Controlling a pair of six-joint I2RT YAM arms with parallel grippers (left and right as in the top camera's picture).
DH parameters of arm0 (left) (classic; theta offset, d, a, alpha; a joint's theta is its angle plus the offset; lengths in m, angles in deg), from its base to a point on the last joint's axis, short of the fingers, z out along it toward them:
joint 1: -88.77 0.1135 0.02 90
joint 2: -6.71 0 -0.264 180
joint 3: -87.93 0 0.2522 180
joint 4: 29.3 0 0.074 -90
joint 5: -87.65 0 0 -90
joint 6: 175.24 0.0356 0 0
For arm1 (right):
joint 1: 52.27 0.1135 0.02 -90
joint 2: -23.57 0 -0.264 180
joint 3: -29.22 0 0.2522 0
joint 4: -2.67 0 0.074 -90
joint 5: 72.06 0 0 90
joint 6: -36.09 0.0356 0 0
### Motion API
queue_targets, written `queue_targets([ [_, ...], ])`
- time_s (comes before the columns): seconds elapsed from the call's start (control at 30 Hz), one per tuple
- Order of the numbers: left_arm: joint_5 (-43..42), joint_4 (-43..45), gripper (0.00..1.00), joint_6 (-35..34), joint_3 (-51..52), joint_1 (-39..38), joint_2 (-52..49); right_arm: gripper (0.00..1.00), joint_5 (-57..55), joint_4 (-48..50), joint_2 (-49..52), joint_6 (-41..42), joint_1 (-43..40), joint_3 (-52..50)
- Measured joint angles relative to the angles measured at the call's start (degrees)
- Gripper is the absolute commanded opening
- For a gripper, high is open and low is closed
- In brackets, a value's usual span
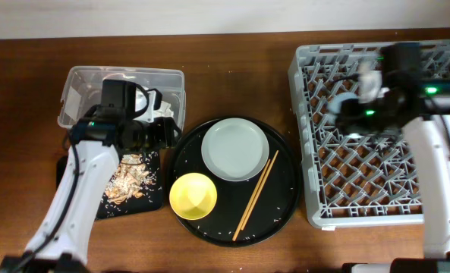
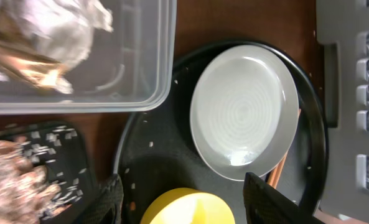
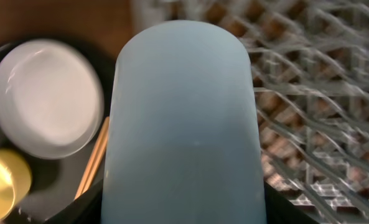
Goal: Sort waste into correct bins and load items into the dishwasher rack
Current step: 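Place the blue cup upside down in the rack with the right gripper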
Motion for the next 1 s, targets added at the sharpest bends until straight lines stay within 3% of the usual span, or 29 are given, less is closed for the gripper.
queue_targets([
  [0.17,3.76,-0.37,0.61,0.04,0.0,0.0,6.23,0.52,-3.19,-1.2,2.36,3.23,-19.82,0.59],
  [0.33,4.37,-1.66,0.61,0.04,0.0,0.0,6.23,0.58,-3.91,2.08,9.14,5.4,-28.96,0.61],
  [0.43,4.42,-1.73,0.61,0.04,0.0,0.0,6.23,0.65,-3.78,2.16,13.88,5.66,-29.24,0.7],
  [0.53,4.42,-1.73,0.62,0.04,0.0,0.0,6.23,0.96,-3.48,2.19,18.56,6.29,-29.24,0.68],
  [0.6,4.42,-1.75,0.68,0.04,0.0,0.0,6.23,0.99,-3.02,2.21,19.06,6.27,-29.24,0.7],
  [0.87,4.42,-2.75,0.68,0.24,0.0,0.0,6.23,0.95,7.48,-0.2,18.97,3.67,-28.61,0.7],
  [1.0,6.97,-6.95,0.69,0.24,0.0,0.0,6.23,0.95,10.51,0.83,12.63,1.77,-20.22,1.14],
])
